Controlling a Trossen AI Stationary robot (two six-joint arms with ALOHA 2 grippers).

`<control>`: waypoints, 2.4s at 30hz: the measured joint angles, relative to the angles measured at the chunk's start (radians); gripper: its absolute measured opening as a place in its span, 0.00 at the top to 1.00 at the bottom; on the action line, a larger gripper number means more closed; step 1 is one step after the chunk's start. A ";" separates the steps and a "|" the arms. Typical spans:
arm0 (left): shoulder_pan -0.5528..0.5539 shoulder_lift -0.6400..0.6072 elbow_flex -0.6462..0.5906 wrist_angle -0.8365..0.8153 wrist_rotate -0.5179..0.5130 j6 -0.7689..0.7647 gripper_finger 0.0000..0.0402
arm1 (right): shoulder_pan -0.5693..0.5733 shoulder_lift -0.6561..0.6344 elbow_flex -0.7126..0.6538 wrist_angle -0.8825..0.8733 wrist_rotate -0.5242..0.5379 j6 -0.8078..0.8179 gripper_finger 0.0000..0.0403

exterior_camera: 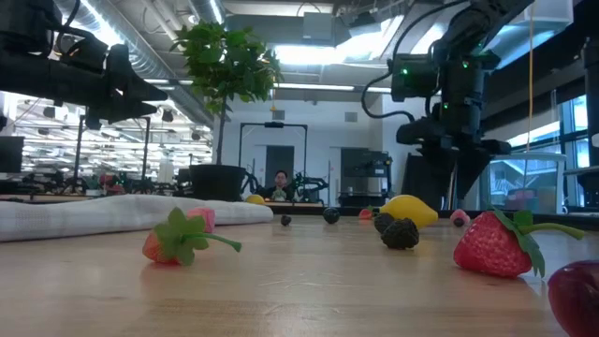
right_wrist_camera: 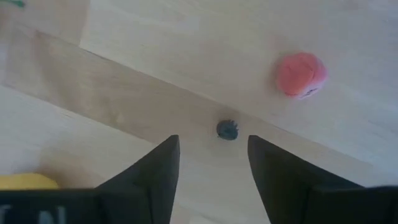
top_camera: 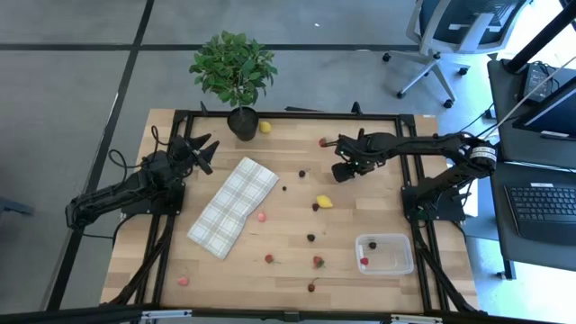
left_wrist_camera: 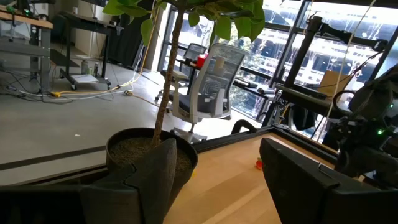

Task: Pick and placing Produce into tupperware
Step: Put the black berry into the transparent bin

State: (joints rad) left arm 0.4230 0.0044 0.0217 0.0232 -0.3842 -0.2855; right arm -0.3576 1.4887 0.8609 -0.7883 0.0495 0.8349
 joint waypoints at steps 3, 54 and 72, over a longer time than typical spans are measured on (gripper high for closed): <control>0.000 0.000 0.000 0.000 0.000 0.000 0.44 | 0.000 0.000 -0.046 0.057 0.000 0.003 0.54; 0.000 0.000 0.000 0.000 0.000 0.000 0.44 | 0.000 0.079 -0.131 0.163 -0.009 0.035 0.64; 0.000 0.000 0.000 0.000 0.000 0.000 0.44 | 0.000 0.080 -0.133 0.154 -0.021 0.026 0.64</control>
State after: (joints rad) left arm 0.4231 0.0044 0.0218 0.0233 -0.3840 -0.2852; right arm -0.3573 1.5692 0.7277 -0.6346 0.0286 0.8608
